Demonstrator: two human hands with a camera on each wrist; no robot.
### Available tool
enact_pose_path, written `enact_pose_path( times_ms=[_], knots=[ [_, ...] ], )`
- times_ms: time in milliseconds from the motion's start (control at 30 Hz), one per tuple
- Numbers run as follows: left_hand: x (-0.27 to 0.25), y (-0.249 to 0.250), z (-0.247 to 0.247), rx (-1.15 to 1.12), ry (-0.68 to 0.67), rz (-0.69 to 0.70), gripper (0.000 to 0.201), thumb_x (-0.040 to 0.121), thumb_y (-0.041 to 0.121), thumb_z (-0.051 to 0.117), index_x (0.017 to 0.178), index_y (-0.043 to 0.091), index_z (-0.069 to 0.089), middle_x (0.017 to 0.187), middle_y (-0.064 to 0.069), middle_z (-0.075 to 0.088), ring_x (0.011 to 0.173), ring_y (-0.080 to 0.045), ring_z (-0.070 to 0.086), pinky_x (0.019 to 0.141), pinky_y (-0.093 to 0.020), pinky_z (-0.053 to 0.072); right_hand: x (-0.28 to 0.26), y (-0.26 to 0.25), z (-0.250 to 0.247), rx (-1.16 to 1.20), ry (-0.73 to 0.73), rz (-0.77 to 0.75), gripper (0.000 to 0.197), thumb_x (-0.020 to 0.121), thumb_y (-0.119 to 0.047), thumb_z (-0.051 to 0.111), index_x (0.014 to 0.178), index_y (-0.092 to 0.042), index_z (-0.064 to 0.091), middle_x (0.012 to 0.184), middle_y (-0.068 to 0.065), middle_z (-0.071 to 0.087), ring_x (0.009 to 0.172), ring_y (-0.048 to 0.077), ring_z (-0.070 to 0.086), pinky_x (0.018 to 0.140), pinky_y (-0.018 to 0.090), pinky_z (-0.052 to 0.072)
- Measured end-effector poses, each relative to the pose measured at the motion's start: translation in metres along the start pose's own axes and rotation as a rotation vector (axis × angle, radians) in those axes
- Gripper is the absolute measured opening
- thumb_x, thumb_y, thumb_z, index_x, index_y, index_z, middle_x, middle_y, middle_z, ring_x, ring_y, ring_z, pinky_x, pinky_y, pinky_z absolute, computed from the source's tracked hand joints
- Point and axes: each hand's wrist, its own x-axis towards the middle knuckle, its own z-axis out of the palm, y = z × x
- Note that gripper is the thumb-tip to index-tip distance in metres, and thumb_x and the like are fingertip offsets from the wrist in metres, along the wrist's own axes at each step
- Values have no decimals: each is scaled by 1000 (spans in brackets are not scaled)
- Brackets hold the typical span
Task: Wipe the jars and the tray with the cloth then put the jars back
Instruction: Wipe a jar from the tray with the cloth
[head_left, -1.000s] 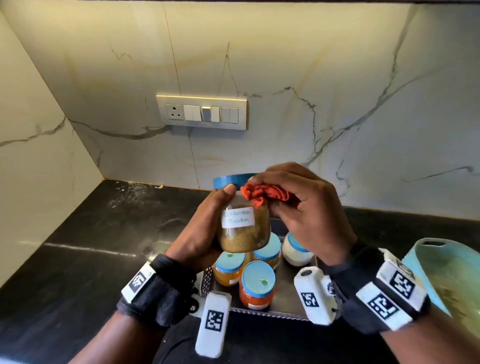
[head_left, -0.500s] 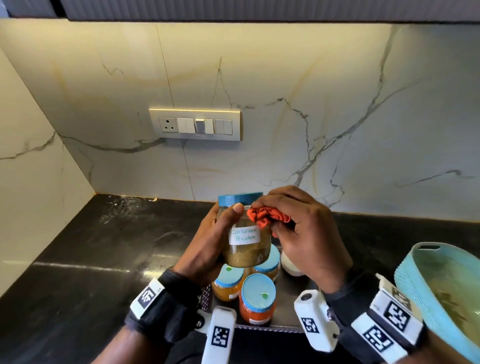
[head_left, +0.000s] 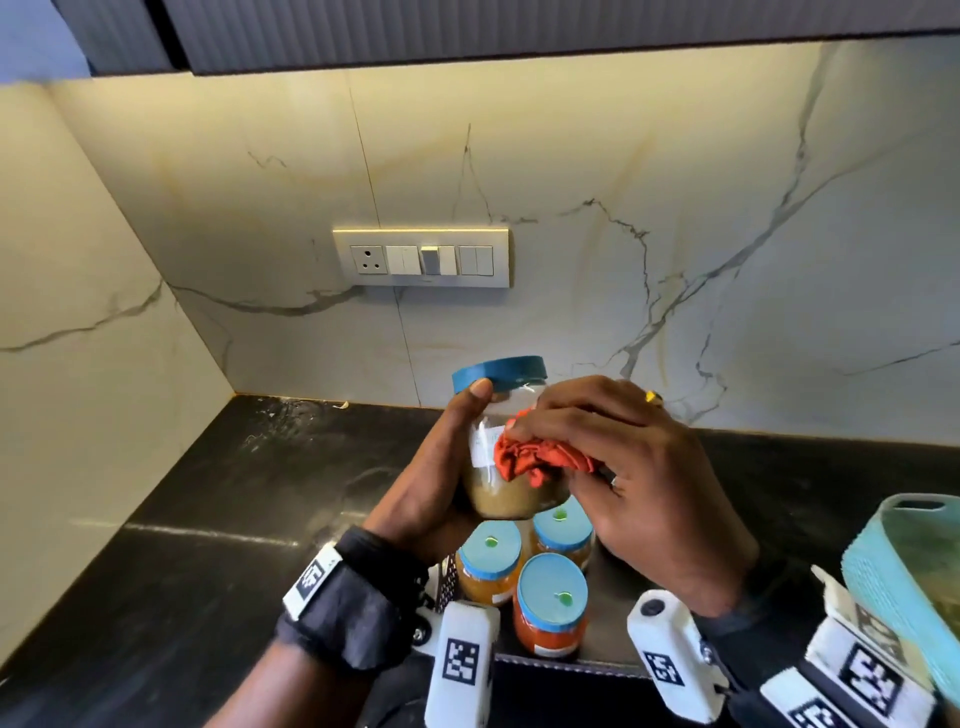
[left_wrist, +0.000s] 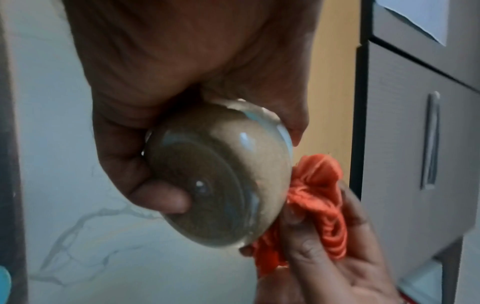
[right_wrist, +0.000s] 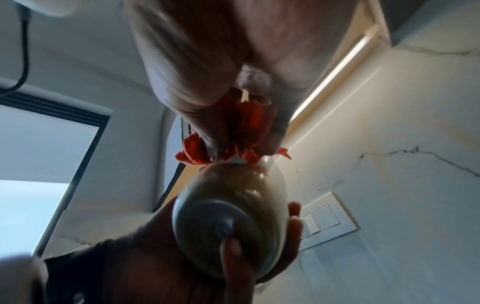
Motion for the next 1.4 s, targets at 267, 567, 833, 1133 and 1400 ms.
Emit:
enact_pose_path(
  times_ms=[267,567,833,1133,1400],
  knots=[
    [2,4,11,86,-30,121,53,98,47,54,135,9,64,132,-23,68,115,-33,69,91,-45,61,-3,14,3,82,87,76,48,78,-4,83,123,-14,71,118,2,66,113,13,63,97,24,54],
    [1,-1,17,69,39,211,51,100,42,60,132,1,61,126,-29,68,108,-35,71,88,-46,62,13,23,-7,37,77,124,39,87,-16,74,126,-16,70,117,3,63,107,11,61,95,16,51],
    [10,-8,16,2,144,240,43,97,40,60,123,8,69,130,-38,62,112,-45,63,102,-61,49,-23,4,1,-87,-13,-86,37,90,-1,63,123,-14,72,124,10,59,112,23,60,96,35,53],
    [15,1,17,-61,146,232,42,93,42,59,119,12,72,121,-29,67,102,-39,67,80,-45,61,-5,17,4,14,62,8,39,87,5,64,119,-16,74,119,4,62,109,16,61,97,21,51],
    [19,-3,18,9,151,232,93,78,53,82,147,0,46,140,-43,51,120,-52,58,99,-69,48,13,35,-6,116,149,24,33,85,4,69,115,-10,73,115,7,66,109,16,63,96,28,54]
  ],
)
